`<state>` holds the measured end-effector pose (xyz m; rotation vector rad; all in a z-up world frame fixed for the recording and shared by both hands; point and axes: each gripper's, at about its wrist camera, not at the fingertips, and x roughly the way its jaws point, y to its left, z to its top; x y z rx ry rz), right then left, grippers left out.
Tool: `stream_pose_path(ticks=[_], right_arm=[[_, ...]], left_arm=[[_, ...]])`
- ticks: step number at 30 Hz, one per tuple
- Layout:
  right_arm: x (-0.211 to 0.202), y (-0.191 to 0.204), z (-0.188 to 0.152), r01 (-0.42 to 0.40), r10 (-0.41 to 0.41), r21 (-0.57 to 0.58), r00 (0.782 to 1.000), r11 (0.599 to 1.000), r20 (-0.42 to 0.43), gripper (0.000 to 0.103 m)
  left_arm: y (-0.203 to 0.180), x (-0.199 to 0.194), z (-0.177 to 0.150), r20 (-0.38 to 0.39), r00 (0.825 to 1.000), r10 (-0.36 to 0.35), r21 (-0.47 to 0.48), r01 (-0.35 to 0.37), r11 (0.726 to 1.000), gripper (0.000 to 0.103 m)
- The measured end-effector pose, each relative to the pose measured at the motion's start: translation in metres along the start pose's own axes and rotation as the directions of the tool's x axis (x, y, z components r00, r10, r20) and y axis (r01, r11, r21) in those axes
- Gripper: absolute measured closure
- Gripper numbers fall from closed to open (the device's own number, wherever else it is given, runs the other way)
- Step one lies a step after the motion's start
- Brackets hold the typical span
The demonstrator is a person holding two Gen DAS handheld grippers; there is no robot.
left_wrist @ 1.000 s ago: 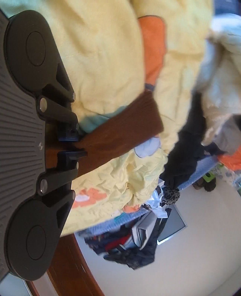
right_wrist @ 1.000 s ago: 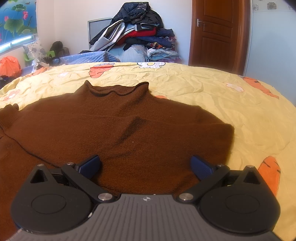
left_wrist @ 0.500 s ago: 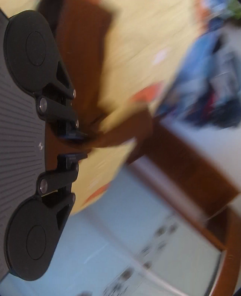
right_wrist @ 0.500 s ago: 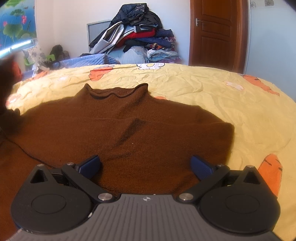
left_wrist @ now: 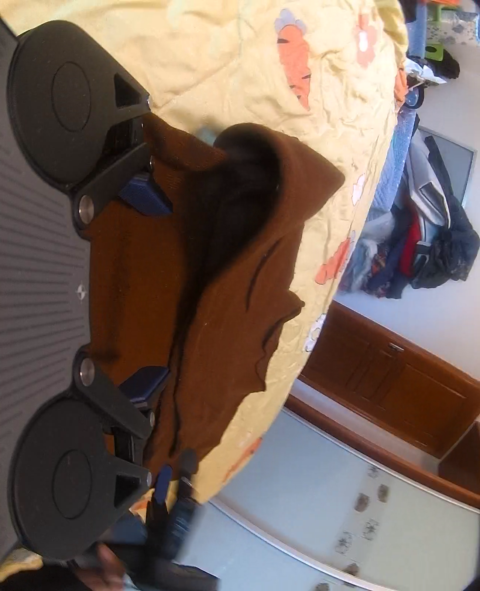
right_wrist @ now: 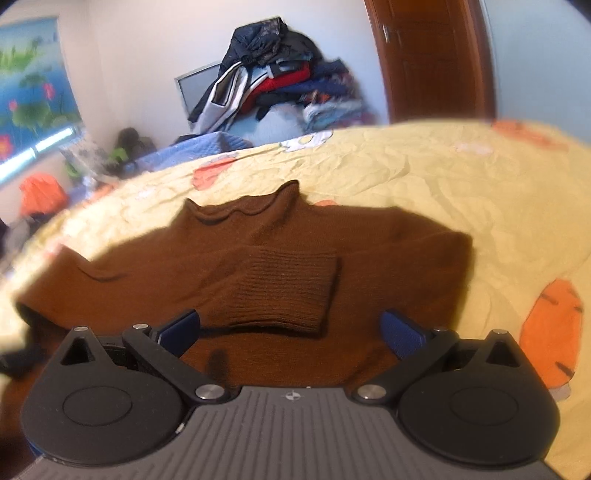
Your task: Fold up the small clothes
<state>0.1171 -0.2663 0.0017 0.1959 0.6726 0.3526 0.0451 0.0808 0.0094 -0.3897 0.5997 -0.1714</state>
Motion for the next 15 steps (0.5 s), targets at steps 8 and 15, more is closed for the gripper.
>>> stream_pose_path(ticks=[8, 15], right_arm=[[0.018, -0.027, 0.042, -0.083, 0.147, 0.360, 0.977, 0.929, -0.154, 0.008], [0.044, -0.008, 0.056, -0.002, 0.072, 0.250, 0.960, 0.968, -0.270, 0.058]], left_arm=[[-0.001, -0.001, -0.008, 0.008, 1.000, -0.016, 0.005, 0.016, 1.000, 0.004], [0.003, -0.004, -0.011, 0.014, 1.000, -0.023, -0.006, 0.023, 1.000, 0.004]])
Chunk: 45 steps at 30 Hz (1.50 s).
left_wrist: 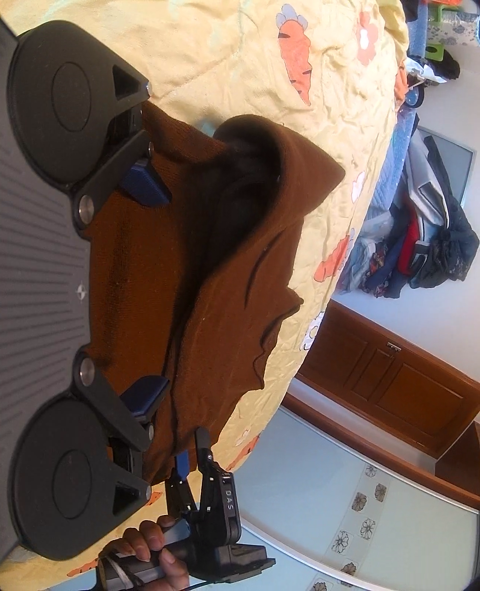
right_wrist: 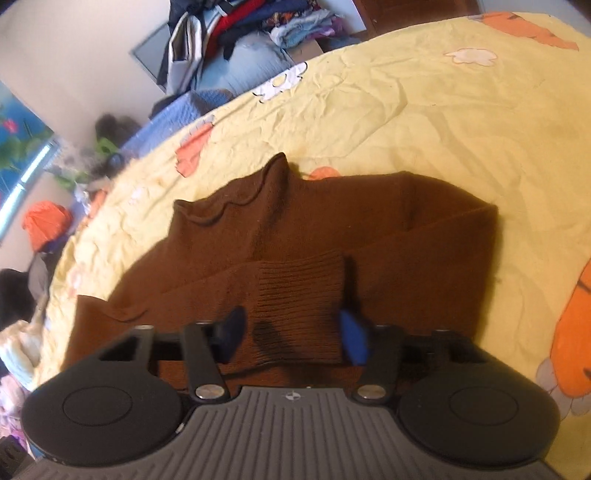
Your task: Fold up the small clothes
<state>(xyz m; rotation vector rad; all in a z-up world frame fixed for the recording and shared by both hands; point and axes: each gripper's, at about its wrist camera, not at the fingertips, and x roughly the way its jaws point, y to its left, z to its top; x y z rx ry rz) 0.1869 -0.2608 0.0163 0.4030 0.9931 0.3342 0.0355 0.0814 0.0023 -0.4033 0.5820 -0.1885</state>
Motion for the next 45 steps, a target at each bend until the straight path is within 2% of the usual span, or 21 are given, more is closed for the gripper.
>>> stream_pose_path(ticks=[2, 4, 9, 11, 12, 14, 16, 20, 22, 24, 26, 27, 29, 31, 33, 34, 36, 39, 41, 43, 45], right_arm=[[0.003, 0.000, 0.001, 0.008, -0.008, 0.000, 1.000, 1.000, -0.015, 0.075], [0.000, -0.001, 0.000, -0.004, 0.004, 0.001, 1.000, 1.000, -0.014, 0.083], [-0.054, 0.011, 0.007, -0.170, 0.174, -0.037, 0.977, 0.985, 0.127, 0.085], [-0.077, 0.012, 0.010, -0.184, 0.193, -0.071, 0.965, 0.980, 0.175, 0.085], [-0.085, 0.008, 0.011, -0.145, 0.160, -0.090, 0.969, 0.985, 0.189, 0.086], [-0.085, -0.011, 0.015, 0.012, 0.009, -0.106, 0.981, 0.994, 0.194, 0.086], [-0.071, -0.040, 0.014, 0.110, -0.101, -0.057, 0.985, 0.992, 0.141, 0.085], [-0.051, -0.050, -0.005, 0.154, -0.146, -0.086, 0.985, 0.984, 0.088, 0.085], [-0.051, -0.050, -0.006, 0.151, -0.142, -0.090, 0.985, 0.984, 0.099, 0.085], [-0.053, -0.051, -0.004, 0.142, -0.133, -0.082, 0.986, 0.986, 0.101, 0.085], [-0.053, -0.054, -0.002, 0.134, -0.127, -0.071, 0.987, 0.988, 0.097, 0.085], [-0.052, -0.055, -0.001, 0.129, -0.123, -0.065, 0.988, 0.989, 0.095, 0.085], [-0.054, -0.058, -0.003, 0.127, -0.121, -0.059, 0.988, 0.990, 0.094, 0.085], [-0.051, -0.055, -0.006, 0.129, -0.123, -0.064, 0.988, 0.990, 0.094, 0.085], [-0.050, -0.054, -0.007, 0.127, -0.120, -0.068, 0.988, 0.990, 0.097, 0.085], [-0.051, -0.053, -0.007, 0.126, -0.118, -0.072, 0.988, 0.989, 0.100, 0.085], [-0.056, -0.051, -0.005, 0.117, -0.107, -0.083, 0.988, 0.990, 0.113, 0.085], [-0.079, -0.047, -0.001, 0.099, -0.079, -0.101, 0.979, 0.990, 0.187, 0.085], [-0.083, -0.048, 0.001, 0.132, -0.102, -0.137, 0.974, 0.982, 0.204, 0.086], [-0.065, -0.055, 0.001, 0.180, -0.160, -0.143, 0.976, 0.973, 0.145, 0.086], [-0.050, -0.056, -0.007, 0.198, -0.181, -0.165, 0.977, 0.966, 0.115, 0.082]], left_arm=[[0.000, 0.000, -0.001, -0.001, 1.000, 0.000, 0.002, 0.000, 1.000, 0.003], [0.000, 0.000, -0.001, 0.000, 1.000, 0.000, 0.002, 0.000, 1.000, 0.003], [0.000, 0.000, -0.001, -0.002, 1.000, 0.002, 0.005, -0.002, 1.000, 0.003], [0.000, -0.001, -0.001, -0.001, 1.000, 0.002, 0.004, -0.002, 1.000, 0.003], [0.001, -0.001, -0.001, -0.001, 1.000, 0.002, 0.003, -0.002, 1.000, 0.003], [0.001, -0.001, -0.001, 0.001, 1.000, 0.002, 0.001, -0.002, 1.000, 0.003], [0.001, -0.001, -0.001, 0.001, 1.000, 0.003, 0.002, -0.003, 1.000, 0.003], [0.001, -0.010, 0.005, -0.020, 1.000, 0.007, -0.042, -0.008, 0.999, 0.003], [0.010, -0.024, 0.020, -0.023, 0.996, -0.090, -0.158, 0.085, 0.984, 0.003], [0.022, -0.040, 0.040, 0.073, 0.989, -0.127, -0.236, 0.141, 0.961, 0.003], [0.035, -0.041, 0.063, 0.123, 0.992, -0.022, -0.276, 0.055, 0.960, 0.003], [0.044, -0.032, 0.073, 0.104, 0.994, 0.029, -0.299, 0.004, 0.954, 0.003], [0.066, -0.003, 0.086, -0.001, 0.997, 0.073, -0.353, -0.068, 0.933, 0.004], [0.081, 0.027, 0.092, -0.101, 0.993, 0.056, -0.381, -0.091, 0.920, 0.009], [0.079, 0.049, 0.096, -0.169, 0.984, 0.052, -0.317, -0.105, 0.943, 0.045], [0.073, 0.057, 0.098, -0.195, 0.979, 0.054, -0.260, -0.105, 0.960, 0.081], [0.057, 0.063, 0.106, -0.202, 0.973, 0.109, -0.137, -0.138, 0.981, 0.086], [0.037, 0.049, 0.121, -0.113, 0.978, 0.175, 0.040, -0.172, 0.984, 0.088], [0.035, 0.057, 0.120, -0.125, 0.965, 0.232, 0.135, -0.215, 0.967, 0.088], [0.036, 0.073, 0.103, -0.169, 0.940, 0.298, 0.208, -0.261, 0.943, 0.088], [0.032, 0.067, 0.092, -0.107, 0.944, 0.311, 0.247, -0.278, 0.928, 0.084]])
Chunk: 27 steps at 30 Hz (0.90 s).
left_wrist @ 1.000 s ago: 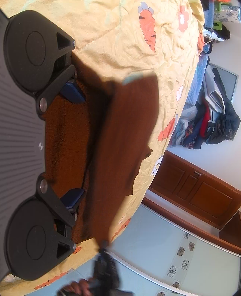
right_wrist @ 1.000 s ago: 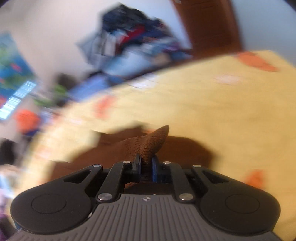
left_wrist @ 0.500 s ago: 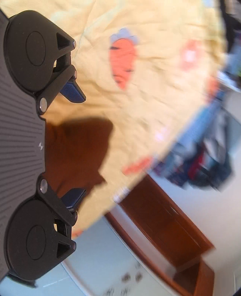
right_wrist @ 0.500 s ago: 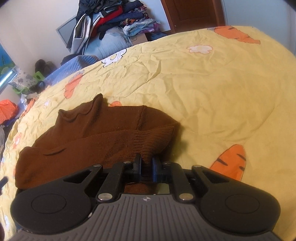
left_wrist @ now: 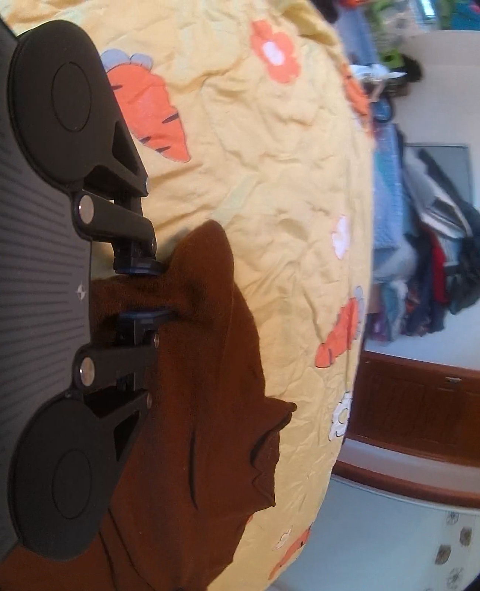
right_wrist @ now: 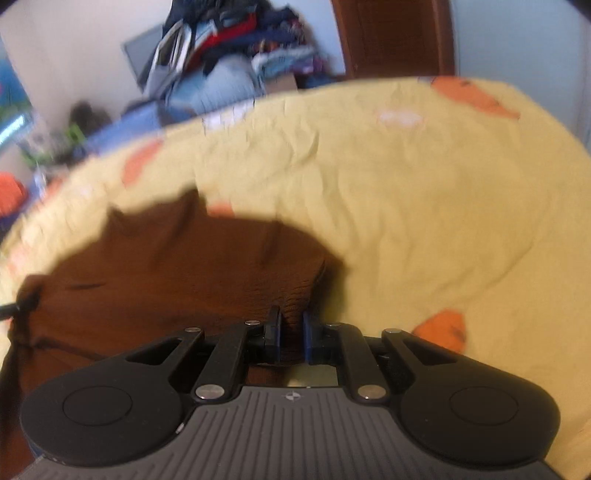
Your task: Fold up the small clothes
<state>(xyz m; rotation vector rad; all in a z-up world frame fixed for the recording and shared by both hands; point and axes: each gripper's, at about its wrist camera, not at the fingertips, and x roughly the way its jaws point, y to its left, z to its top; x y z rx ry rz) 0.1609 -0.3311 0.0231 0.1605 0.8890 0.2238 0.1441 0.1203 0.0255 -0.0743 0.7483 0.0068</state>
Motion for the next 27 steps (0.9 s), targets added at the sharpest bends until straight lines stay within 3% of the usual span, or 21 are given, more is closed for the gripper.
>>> stream_pose_path(ticks=[1, 2, 3, 5, 7, 9, 11, 13, 15, 16, 17, 19, 21, 23, 25, 27], right_arm=[[0.000, 0.004, -0.004, 0.004, -0.003, -0.008, 1.000, 1.000, 0.016, 0.080], [-0.002, 0.006, -0.006, 0.010, -0.010, -0.008, 1.000, 1.000, 0.028, 0.065], [-0.005, 0.007, -0.006, -0.005, 0.005, -0.008, 1.000, 1.000, 0.028, 0.039], [-0.017, 0.007, -0.005, -0.018, 0.019, -0.008, 0.998, 1.000, 0.067, 0.020], [-0.033, 0.007, 0.000, 0.007, -0.004, -0.023, 0.989, 1.000, 0.145, 0.022], [-0.040, 0.008, 0.009, 0.016, -0.012, -0.019, 0.982, 1.000, 0.189, 0.022], [-0.037, 0.014, 0.019, -0.006, 0.011, -0.021, 0.979, 1.000, 0.206, 0.024], [-0.025, 0.027, 0.025, -0.047, 0.054, -0.042, 0.982, 0.998, 0.181, 0.025], [-0.005, 0.043, 0.023, -0.090, 0.100, -0.097, 0.989, 0.991, 0.109, 0.028], [0.008, 0.049, 0.018, -0.089, 0.096, -0.125, 0.994, 0.988, 0.055, 0.028], [0.021, 0.053, 0.012, -0.068, 0.069, -0.154, 0.998, 0.986, -0.001, 0.027], [0.028, 0.055, -0.003, -0.025, 0.035, -0.272, 0.999, 0.962, 0.032, 0.027], [0.025, 0.052, -0.006, -0.025, 0.036, -0.303, 0.999, 0.953, 0.031, 0.027], [0.023, 0.052, 0.006, -0.037, 0.037, -0.293, 0.999, 0.955, -0.006, 0.026], [0.020, 0.054, 0.026, -0.088, 0.093, -0.239, 0.996, 0.967, 0.012, 0.026], [0.018, 0.065, 0.048, -0.154, 0.174, -0.212, 0.982, 0.965, 0.080, 0.026]], left_arm=[[0.000, -0.007, -0.001, 0.010, 1.000, 0.004, -0.002, -0.004, 1.000, 0.080], [0.000, -0.016, -0.001, 0.024, 1.000, 0.012, 0.006, -0.013, 1.000, 0.074], [-0.001, -0.025, -0.001, 0.047, 0.998, 0.037, 0.023, -0.038, 0.999, 0.070], [-0.003, -0.049, 0.003, 0.138, 0.985, 0.105, 0.046, -0.112, 0.993, 0.043], [-0.008, -0.072, 0.008, 0.263, 0.955, 0.138, 0.045, -0.154, 0.987, 0.024], [-0.017, -0.082, 0.018, 0.321, 0.943, 0.089, 0.051, -0.111, 0.993, 0.020], [-0.036, -0.072, 0.025, 0.284, 0.959, 0.007, 0.104, -0.038, 0.994, 0.020], [-0.056, -0.042, 0.023, 0.178, 0.983, -0.051, 0.168, 0.020, 0.986, 0.020], [-0.066, 0.000, 0.016, 0.007, 0.999, -0.041, 0.192, 0.038, 0.981, 0.021], [-0.066, 0.019, 0.009, -0.061, 0.998, -0.019, 0.204, 0.031, 0.978, 0.018], [-0.064, 0.019, 0.003, 0.013, 0.999, -0.030, 0.224, 0.026, 0.974, 0.016], [-0.061, 0.020, 0.007, -0.007, 0.999, -0.044, 0.244, 0.045, 0.969, 0.016], [-0.060, 0.013, 0.020, 0.001, 1.000, -0.023, 0.260, 0.022, 0.965, 0.017], [-0.059, -0.001, 0.035, 0.103, 0.994, -0.040, 0.258, 0.012, 0.966, 0.017], [-0.064, 0.004, 0.061, 0.129, 0.990, -0.057, 0.228, 0.026, 0.973, 0.017], [-0.080, 0.025, 0.079, 0.097, 0.991, -0.088, 0.246, 0.062, 0.967, 0.017]])
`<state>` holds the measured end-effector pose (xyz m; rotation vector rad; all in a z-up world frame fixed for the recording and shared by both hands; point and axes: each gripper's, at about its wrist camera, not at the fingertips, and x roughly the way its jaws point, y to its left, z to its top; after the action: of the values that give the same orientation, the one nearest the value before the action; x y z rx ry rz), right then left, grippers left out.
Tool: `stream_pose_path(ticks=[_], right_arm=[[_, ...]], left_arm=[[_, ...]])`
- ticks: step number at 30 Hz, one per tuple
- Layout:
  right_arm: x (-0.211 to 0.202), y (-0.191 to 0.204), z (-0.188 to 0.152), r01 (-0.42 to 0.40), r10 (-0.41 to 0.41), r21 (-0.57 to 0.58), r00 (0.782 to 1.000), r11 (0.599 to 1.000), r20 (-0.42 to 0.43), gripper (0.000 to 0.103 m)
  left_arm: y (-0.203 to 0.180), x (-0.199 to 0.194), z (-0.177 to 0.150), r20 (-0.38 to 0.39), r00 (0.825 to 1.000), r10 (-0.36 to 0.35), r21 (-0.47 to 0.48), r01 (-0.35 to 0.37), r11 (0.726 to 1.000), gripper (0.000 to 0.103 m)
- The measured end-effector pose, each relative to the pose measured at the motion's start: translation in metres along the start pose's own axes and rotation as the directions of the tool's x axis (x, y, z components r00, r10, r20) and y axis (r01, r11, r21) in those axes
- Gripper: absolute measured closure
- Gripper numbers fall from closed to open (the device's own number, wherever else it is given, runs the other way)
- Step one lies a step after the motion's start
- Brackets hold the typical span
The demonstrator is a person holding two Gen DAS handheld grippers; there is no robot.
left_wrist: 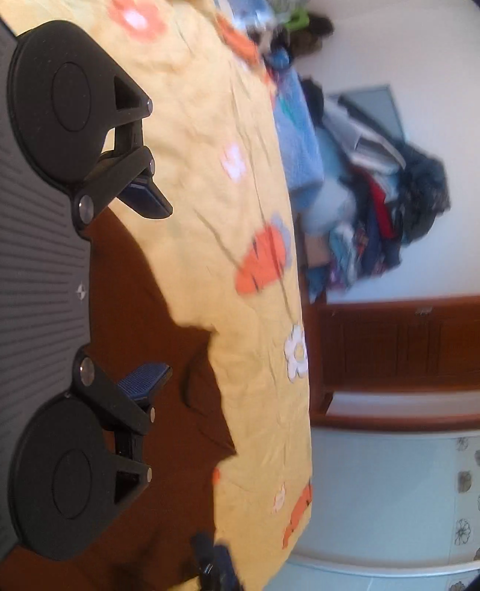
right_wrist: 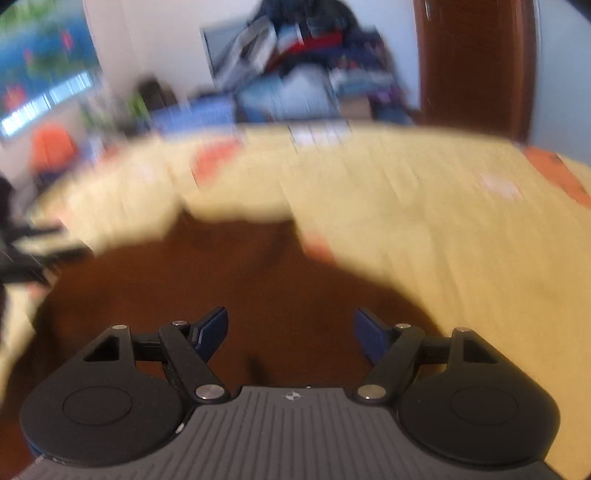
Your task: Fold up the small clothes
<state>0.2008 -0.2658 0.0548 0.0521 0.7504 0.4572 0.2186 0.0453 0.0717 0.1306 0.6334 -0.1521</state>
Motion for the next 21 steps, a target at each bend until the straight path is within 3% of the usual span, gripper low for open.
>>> stream_pose_path(ticks=[3, 6, 7, 8, 9, 10, 12, 13, 15, 17, 18, 19, 20, 21], right_arm=[[0.033, 0.000, 0.031, -0.025, 0.025, 0.035, 1.000, 0.999, -0.007, 0.030], [0.075, -0.001, 0.046, 0.033, -0.032, 0.011, 0.997, 0.999, -0.066, 0.040], [0.087, -0.001, 0.048, 0.034, -0.034, 0.002, 0.996, 0.999, -0.088, 0.044], [0.097, 0.000, 0.046, 0.023, -0.023, -0.006, 0.994, 1.000, -0.104, 0.058], [0.107, -0.001, 0.043, 0.000, -0.001, -0.011, 0.991, 1.000, -0.133, 0.067], [0.112, 0.001, 0.042, -0.013, 0.009, -0.035, 0.992, 0.999, -0.124, 0.071], [0.118, 0.004, 0.044, -0.017, 0.012, -0.044, 0.993, 0.999, -0.117, 0.090], [0.116, 0.003, 0.048, -0.024, 0.022, -0.024, 0.996, 0.999, -0.090, 0.090], [0.109, 0.003, 0.051, -0.040, 0.040, 0.008, 0.999, 0.999, -0.018, 0.091], [0.124, 0.002, 0.041, -0.012, 0.012, -0.001, 0.998, 1.000, -0.064, 0.094], [0.126, 0.004, 0.036, 0.001, -0.002, -0.027, 1.000, 1.000, -0.020, 0.096], [0.126, 0.003, 0.033, 0.008, -0.008, -0.015, 1.000, 1.000, 0.000, 0.095], [0.123, -0.001, 0.032, 0.002, -0.002, 0.026, 1.000, 1.000, 0.003, 0.084], [0.118, -0.004, 0.032, -0.003, 0.003, 0.070, 1.000, 0.998, 0.000, 0.065]], left_arm=[[-0.023, 0.049, 0.011, -0.093, 0.996, 0.012, 0.063, -0.006, 0.998, 0.020], [-0.038, 0.087, 0.014, -0.170, 0.985, -0.036, 0.071, 0.049, 0.996, 0.052], [-0.044, 0.097, 0.012, -0.187, 0.981, -0.058, 0.080, 0.075, 0.994, 0.073], [-0.050, 0.100, 0.011, -0.160, 0.985, -0.062, 0.100, 0.079, 0.992, 0.079], [-0.055, 0.103, 0.011, -0.146, 0.988, -0.054, 0.127, 0.073, 0.989, 0.085], [-0.059, 0.105, 0.012, -0.131, 0.991, -0.031, 0.148, 0.051, 0.988, 0.099], [-0.062, 0.103, 0.020, -0.065, 0.998, 0.004, 0.143, 0.006, 0.990, 0.100], [-0.060, 0.104, 0.022, -0.055, 0.998, 0.010, 0.126, -0.003, 0.992, 0.101], [-0.057, 0.120, 0.020, -0.110, 0.993, 0.034, 0.111, -0.022, 0.994, 0.102], [-0.062, 0.119, 0.011, -0.066, 0.996, 0.067, 0.164, -0.056, 0.985, 0.102], [-0.065, 0.115, 0.009, -0.061, 0.995, 0.082, 0.186, -0.069, 0.980, 0.102], [-0.066, 0.108, 0.009, -0.060, 0.995, 0.082, 0.190, -0.070, 0.979, 0.100], [-0.065, 0.099, 0.009, -0.046, 0.996, 0.071, 0.184, -0.062, 0.981, 0.098], [-0.062, 0.082, 0.008, -0.010, 0.998, 0.060, 0.171, -0.057, 0.984, 0.098]])
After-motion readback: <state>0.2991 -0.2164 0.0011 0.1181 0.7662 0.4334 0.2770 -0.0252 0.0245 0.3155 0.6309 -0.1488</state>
